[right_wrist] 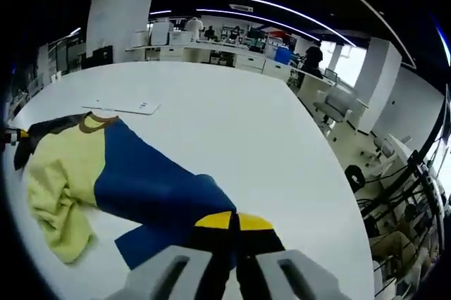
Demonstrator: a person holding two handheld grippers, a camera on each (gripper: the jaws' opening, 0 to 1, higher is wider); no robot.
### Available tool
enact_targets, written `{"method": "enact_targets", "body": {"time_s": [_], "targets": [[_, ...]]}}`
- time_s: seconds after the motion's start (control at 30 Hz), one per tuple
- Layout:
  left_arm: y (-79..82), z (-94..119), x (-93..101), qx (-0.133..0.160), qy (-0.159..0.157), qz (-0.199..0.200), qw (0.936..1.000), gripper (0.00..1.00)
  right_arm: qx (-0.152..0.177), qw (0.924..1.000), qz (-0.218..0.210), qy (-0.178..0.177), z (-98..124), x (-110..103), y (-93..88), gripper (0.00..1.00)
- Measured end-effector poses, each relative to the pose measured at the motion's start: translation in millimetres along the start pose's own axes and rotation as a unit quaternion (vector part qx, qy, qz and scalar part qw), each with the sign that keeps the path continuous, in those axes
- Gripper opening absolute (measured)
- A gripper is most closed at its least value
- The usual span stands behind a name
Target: Fold the garment on the visible template until the final outline fits inside the template.
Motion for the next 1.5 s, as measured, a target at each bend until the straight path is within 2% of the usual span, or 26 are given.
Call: {"method": "enact_targets", "body": {"time_s": [0.2,0.37,0.5,0.57,0.63,0.77,0.93,1.03,1.07,1.1,1.13,1.27,1.37,1.5], "targets": [[3.4,1.8,-15.4,0.005,0.013,0.008,0.9999,0.0,-0.008,1.0,-0.002,0.002,0.3,0.8,-2.6,0.0],[4.0,3.3,-13.5,-0.002,0.006,0.01,0.9999,0.0,-0.01,0.9999,0.003,0.005,-5.6,4.9,-2.0,0.0],[-1.4,1.7,-13.3,-0.013,0.004,0.025,0.9996,0.01,-0.012,0.9999,0.004,0.005,2.6,-3.3,-2.8,0.0],[-2.3,4.6,-11.5,-0.01,0.006,0.019,0.9997,0.08,-0.014,0.9999,0.007,0.004,5.5,-6.7,-4.2,0.0],[2.4,4.8,-9.5,0.006,0.0,0.002,1.0,0.18,-0.019,0.9997,0.012,0.001,6.3,-6.5,-6.0,0.01],[7.9,9.9,-5.0,0.026,-0.012,-0.009,0.9996,0.34,-0.01,0.9998,0.014,0.014,7.7,-8.4,-1.5,0.12],[17.5,21.7,7.3,0.059,-0.025,-0.039,0.9972,0.59,0.034,0.9968,0.031,0.066,16.7,-24.1,11.1,0.43],[21.4,28.8,14.1,0.075,-0.035,-0.045,0.9955,0.73,0.045,0.9942,0.041,0.088,20.0,-30.0,16.2,0.57],[22.3,30.9,16.5,0.078,-0.042,-0.036,0.9954,0.77,0.047,0.9937,0.048,0.089,21.1,-29.9,18.0,0.6],[25.0,33.4,22.8,0.089,-0.069,-0.004,0.9936,0.8,0.046,0.9922,0.071,0.092,22.4,-30.8,19.4,0.63],[26.8,35.8,24.5,0.097,-0.075,0.008,0.9924,0.84,0.043,0.9915,0.08,0.093,26.0,-35.0,18.4,0.65],[30.8,49.3,28.9,0.106,-0.07,-0.02,0.9917,0.92,0.051,0.9877,0.076,0.127,36.3,-49.6,20.9,0.7],[29.7,58.5,34.5,0.107,-0.076,-0.024,0.991,0.96,0.056,0.9833,0.063,0.161,42.4,-62.8,22.4,0.74],[25.7,72.1,42.2,0.109,-0.083,-0.045,0.9895,0.99,0.063,0.9752,0.095,0.19,57.6,-87.3,24.9,0.77]]}}
Point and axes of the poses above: the point that each gripper's makers call its tool centre point, and the gripper's own axes: z roughly backward along the fingers, x roughly to its right, y roughly out of its top, the point moved 7 cm from there along z, roughly backward along the fingers, and after that the axes turned 2 degrees about z, right-handed, at the moved point
